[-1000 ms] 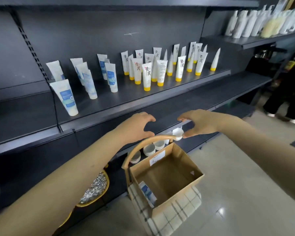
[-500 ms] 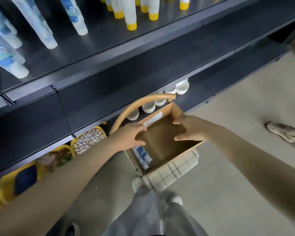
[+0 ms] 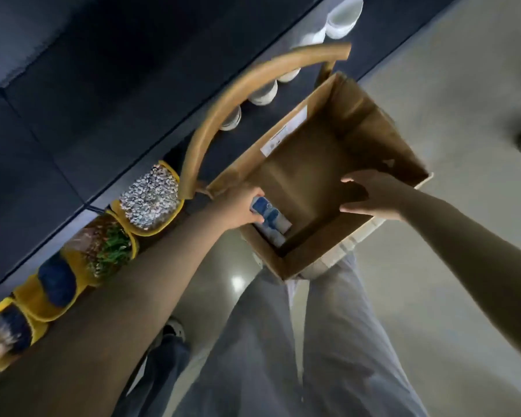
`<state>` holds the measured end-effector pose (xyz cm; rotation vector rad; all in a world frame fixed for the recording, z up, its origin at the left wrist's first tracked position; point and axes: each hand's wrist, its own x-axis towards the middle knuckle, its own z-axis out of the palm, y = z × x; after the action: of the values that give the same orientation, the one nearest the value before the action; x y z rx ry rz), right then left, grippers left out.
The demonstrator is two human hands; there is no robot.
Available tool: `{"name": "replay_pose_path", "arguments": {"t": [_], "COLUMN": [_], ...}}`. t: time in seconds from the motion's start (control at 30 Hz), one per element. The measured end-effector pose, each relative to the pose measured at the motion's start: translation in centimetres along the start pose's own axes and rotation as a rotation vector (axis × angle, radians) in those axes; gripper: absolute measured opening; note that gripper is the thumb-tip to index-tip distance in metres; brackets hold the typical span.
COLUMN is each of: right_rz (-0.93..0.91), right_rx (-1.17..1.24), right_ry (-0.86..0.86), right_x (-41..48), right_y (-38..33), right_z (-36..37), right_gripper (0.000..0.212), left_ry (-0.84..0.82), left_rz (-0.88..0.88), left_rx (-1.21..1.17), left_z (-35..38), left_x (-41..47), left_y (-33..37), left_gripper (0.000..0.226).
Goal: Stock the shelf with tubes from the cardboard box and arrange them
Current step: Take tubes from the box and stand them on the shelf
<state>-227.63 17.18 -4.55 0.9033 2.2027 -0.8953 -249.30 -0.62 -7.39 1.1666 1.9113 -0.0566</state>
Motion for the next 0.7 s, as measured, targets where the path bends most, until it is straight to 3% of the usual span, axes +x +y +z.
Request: {"name": "replay_pose_path", "arguments": {"t": [0.47, 0.7], "right_rz": [0.082, 0.095], "right_rx": [0.116, 0.14], "right_ry": [-0.098, -0.124], "right_x": [10.2, 10.2], "right_y": [4.2, 5.1], "right_z": [4.4, 3.8], "right_gripper": [0.081, 0.084], "left_ry": [-0.2, -0.289], "left_rz": [-0.347, -0.432], "left_rx": [-0.082, 0.005], "left_z": [4.1, 4.2], "left_x": [10.3, 11.2], "left_y": [-2.6, -2.2], "left_gripper": [0.093, 0.091]}}
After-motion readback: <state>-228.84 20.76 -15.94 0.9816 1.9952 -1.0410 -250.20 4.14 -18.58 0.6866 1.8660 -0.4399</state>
